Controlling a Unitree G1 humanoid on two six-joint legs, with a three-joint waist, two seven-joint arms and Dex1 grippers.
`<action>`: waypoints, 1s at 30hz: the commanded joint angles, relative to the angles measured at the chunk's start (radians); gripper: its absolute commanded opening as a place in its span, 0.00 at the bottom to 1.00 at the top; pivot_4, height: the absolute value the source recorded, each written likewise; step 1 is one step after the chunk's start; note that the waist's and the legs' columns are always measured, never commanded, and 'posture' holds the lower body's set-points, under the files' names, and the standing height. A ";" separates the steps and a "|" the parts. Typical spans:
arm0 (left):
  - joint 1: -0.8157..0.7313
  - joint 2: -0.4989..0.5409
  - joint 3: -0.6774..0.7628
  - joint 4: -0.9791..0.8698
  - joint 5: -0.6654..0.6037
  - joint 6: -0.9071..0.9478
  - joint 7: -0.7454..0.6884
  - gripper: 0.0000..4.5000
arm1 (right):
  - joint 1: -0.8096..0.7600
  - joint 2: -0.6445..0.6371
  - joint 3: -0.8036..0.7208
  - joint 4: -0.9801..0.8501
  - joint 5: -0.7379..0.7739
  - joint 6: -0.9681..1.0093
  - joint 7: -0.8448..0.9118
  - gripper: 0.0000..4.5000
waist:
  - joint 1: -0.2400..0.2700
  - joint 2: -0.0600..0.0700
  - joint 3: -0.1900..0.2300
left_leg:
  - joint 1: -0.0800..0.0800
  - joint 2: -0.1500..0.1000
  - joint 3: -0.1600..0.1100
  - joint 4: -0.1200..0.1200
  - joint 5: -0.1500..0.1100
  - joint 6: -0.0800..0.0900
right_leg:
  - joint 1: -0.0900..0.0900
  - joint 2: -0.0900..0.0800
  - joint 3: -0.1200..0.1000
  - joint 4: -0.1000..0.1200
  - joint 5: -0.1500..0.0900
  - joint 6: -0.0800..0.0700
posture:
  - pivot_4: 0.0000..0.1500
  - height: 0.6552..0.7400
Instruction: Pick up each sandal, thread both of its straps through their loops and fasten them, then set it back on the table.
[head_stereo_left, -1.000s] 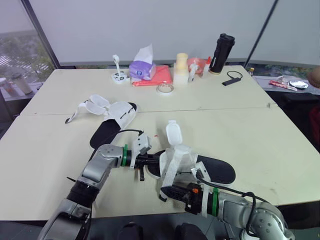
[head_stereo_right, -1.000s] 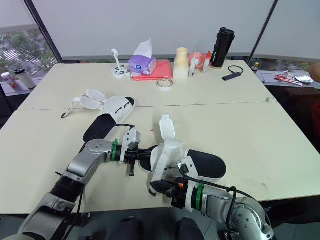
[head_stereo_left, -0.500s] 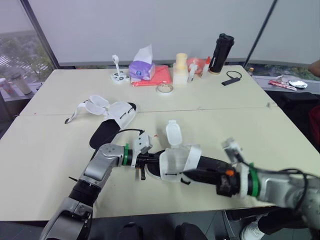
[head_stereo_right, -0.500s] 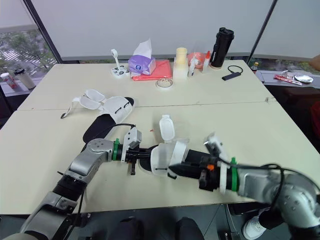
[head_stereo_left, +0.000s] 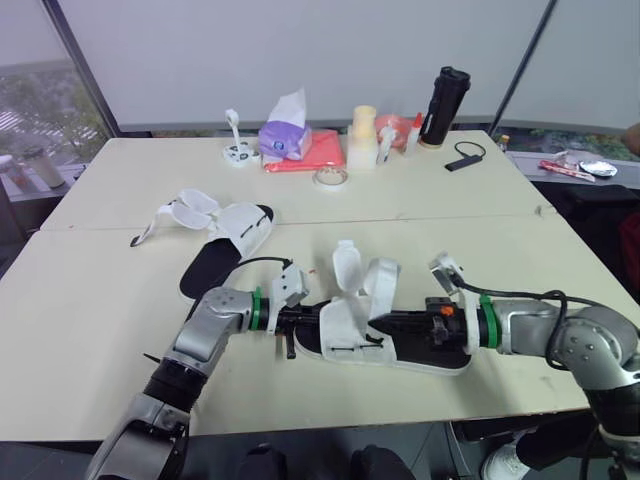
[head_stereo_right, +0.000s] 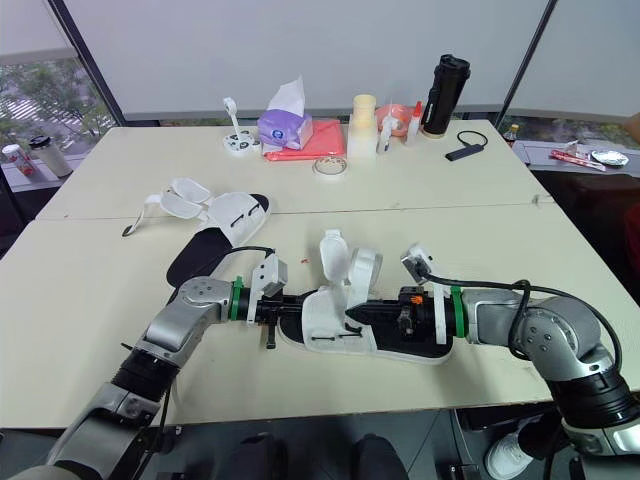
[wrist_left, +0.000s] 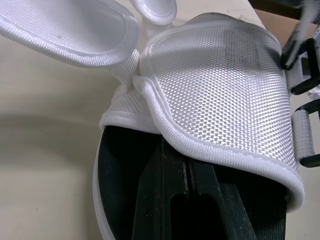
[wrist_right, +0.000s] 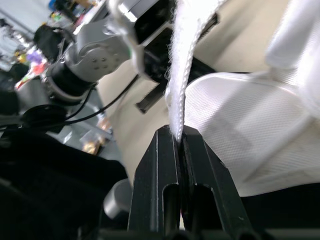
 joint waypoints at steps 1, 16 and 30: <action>0.016 0.005 -0.004 -0.022 0.006 -0.002 0.011 0.00 | -0.020 -0.002 0.020 0.007 -0.042 0.016 0.064 0.01 | 0.000 0.000 0.000 | 0.000 0.000 0.000 0.000 0.000 0.000 | 0.000 0.000 0.000 0.000 0.000 0.000 | 1.00 0.99; 0.034 0.008 -0.010 -0.050 0.006 0.009 0.026 0.00 | -0.073 0.099 -0.035 0.084 -0.036 0.128 0.075 0.01 | -0.001 0.000 0.000 | 0.000 0.000 0.000 0.000 0.000 0.000 | 0.000 0.000 0.000 0.000 0.000 0.000 | 1.00 0.99; 0.041 0.005 -0.013 -0.062 0.002 0.018 0.029 0.00 | -0.022 0.030 0.178 0.066 -0.430 -0.102 0.148 0.01 | 0.000 0.001 -0.001 | 0.000 0.000 0.000 0.000 0.000 0.000 | 0.000 0.000 0.000 0.000 0.000 0.000 | 1.00 0.99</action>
